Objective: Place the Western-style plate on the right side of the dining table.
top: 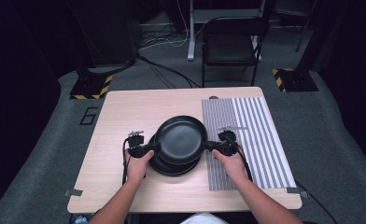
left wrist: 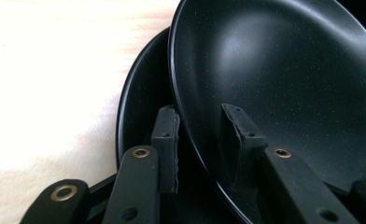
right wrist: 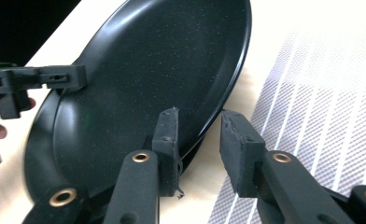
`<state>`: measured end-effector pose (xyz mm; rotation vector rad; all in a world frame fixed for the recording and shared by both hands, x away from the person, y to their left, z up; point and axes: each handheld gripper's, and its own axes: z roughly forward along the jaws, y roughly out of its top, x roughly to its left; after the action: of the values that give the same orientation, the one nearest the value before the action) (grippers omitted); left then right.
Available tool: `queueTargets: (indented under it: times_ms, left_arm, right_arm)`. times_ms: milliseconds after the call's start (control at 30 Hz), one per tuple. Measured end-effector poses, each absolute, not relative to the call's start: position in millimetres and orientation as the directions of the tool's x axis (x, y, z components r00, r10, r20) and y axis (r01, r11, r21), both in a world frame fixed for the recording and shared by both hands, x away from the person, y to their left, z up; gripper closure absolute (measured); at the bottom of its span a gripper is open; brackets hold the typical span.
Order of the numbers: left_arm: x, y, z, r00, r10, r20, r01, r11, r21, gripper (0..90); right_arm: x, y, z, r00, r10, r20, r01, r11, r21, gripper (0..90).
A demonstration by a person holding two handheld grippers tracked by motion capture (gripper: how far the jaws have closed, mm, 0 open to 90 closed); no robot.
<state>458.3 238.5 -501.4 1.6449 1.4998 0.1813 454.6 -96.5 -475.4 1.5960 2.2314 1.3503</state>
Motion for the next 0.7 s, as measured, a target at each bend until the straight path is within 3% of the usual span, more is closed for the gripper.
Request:
queueTargets:
  times_ms: [267,700]
  left_arm:
    - [460.5,235.7,-502.5,0.251,0.862,-0.44,0.73,0.13,0.671,68.8]
    - [458.0,234.7,-506.8,0.246,0.854,-0.457,0.716,0.158,0.68,67.8]
  right_arm:
    - [474.6,-98.1,-472.2,-0.434,0.814,0.387,0.721,0.057,0.69,72.3]
    - [473.2,-95.9,-477.0,-0.407,0.819,0.406,0.713,0.007,0.701,72.4]
